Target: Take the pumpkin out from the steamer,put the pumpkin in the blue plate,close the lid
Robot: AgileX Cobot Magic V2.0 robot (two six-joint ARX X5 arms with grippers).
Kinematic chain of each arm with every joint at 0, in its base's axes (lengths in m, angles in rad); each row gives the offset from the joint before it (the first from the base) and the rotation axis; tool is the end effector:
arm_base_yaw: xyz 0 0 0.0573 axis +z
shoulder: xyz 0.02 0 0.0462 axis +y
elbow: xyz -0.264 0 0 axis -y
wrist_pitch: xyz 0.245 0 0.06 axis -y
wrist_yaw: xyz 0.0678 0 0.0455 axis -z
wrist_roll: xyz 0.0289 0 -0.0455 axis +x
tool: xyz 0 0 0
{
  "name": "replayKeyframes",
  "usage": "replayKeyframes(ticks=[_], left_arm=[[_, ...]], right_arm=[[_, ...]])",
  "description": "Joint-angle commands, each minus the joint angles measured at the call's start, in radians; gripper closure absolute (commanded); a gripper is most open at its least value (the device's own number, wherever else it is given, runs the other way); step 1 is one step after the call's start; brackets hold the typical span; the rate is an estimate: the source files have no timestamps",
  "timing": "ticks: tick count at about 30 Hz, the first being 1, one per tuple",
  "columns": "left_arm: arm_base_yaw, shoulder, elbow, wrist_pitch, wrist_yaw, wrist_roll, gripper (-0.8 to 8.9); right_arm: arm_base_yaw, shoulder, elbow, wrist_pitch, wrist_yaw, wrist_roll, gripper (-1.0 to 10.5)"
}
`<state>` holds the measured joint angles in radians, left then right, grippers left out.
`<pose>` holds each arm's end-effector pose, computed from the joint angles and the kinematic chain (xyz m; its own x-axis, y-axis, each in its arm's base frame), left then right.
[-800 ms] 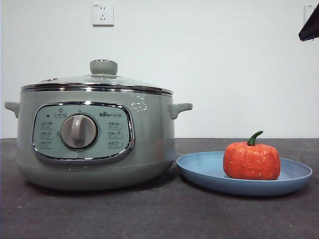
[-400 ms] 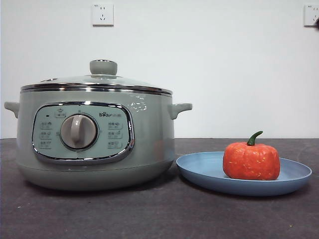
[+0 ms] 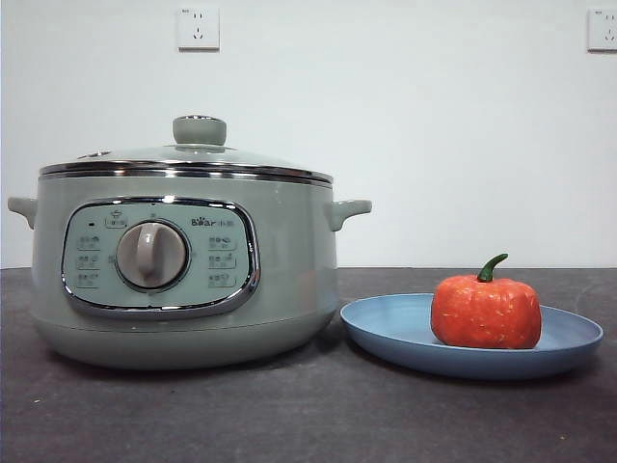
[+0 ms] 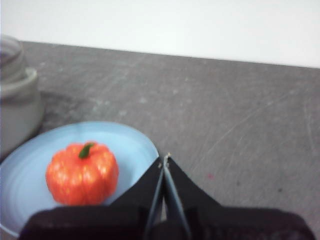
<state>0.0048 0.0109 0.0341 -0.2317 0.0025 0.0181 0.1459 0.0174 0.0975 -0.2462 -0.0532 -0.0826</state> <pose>0.0942 0.0004 0.1520 0.9783 0.0022 -0.2070 0.0014 0.9999 0.0172 0.0896 0.0147 0.1715 0.9666 0.1958 -0.1651 -0.2099 0.9750 -0.0726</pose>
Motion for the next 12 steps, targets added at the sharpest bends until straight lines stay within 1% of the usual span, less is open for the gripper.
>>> replayKeyframes(ticks=[1, 2, 4, 12], left_arm=[[0.003, -0.003, -0.007, -0.022, 0.002, 0.008, 8.17], [0.003, -0.003, -0.007, -0.022, 0.001, 0.008, 8.17], [0.003, -0.003, -0.007, -0.022, 0.002, 0.008, 8.17], [0.003, -0.003, -0.007, -0.022, 0.002, 0.008, 8.17]], right_arm=[[-0.006, -0.016, -0.048, 0.013, -0.001, 0.026, 9.6], [-0.006, -0.016, -0.057, 0.002, 0.001, 0.050, 9.6], [-0.006, -0.014, -0.060, -0.016, 0.002, 0.067, 9.6], [-0.006, -0.011, -0.059, -0.019, 0.007, 0.066, 9.6]])
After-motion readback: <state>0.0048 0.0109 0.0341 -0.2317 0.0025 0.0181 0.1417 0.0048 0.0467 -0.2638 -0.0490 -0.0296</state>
